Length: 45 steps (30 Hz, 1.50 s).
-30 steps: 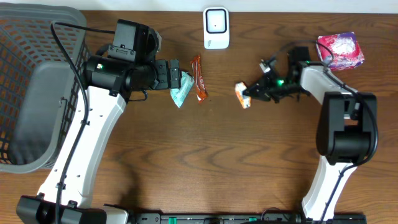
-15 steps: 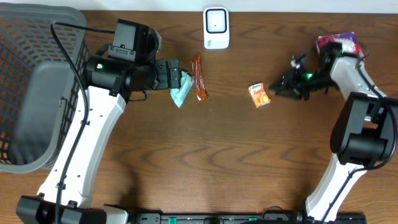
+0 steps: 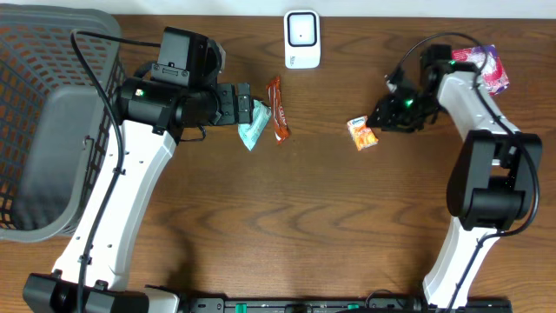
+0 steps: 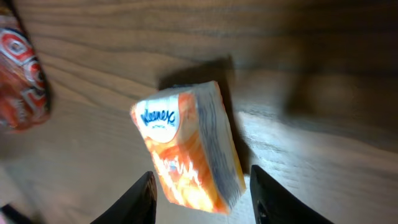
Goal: Scan the item barcode
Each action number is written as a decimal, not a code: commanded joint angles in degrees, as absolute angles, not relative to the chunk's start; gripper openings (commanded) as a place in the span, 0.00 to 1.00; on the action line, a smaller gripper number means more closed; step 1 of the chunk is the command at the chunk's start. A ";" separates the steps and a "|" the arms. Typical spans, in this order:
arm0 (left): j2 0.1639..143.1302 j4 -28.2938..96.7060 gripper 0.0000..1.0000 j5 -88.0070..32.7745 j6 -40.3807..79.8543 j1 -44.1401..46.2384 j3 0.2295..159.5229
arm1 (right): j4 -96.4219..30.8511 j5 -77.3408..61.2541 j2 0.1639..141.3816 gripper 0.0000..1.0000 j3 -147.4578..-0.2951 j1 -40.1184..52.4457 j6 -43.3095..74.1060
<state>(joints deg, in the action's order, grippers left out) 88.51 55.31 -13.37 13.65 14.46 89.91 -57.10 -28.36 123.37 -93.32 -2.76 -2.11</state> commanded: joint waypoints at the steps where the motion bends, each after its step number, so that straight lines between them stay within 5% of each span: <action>1: 88.73 55.44 0.98 -13.19 13.34 14.44 90.32 | -54.06 -26.50 123.79 0.41 -89.27 -1.28 -3.07; 4: 88.73 55.44 0.98 -13.19 13.32 14.44 90.32 | -50.13 -26.46 123.81 0.38 -85.78 0.01 -3.09; 8: 88.73 55.44 0.98 -13.19 13.34 14.44 90.32 | -48.58 -26.46 123.72 0.01 -84.53 0.71 -2.13; 18: 88.73 55.44 0.98 -13.19 13.34 14.44 90.32 | -47.64 -37.15 122.76 0.01 -99.18 1.10 3.22; 25: 88.73 55.44 0.98 -13.21 13.32 14.44 90.32 | -33.15 -16.43 122.76 0.01 -106.08 6.00 8.49; 34: 88.73 55.44 0.98 -13.21 13.34 14.44 90.32 | -16.21 14.55 125.69 0.01 -106.04 19.73 -6.33; 45: 88.73 55.44 0.98 -13.21 13.32 14.44 90.32 | -7.14 27.73 131.70 0.01 -106.04 25.02 -9.56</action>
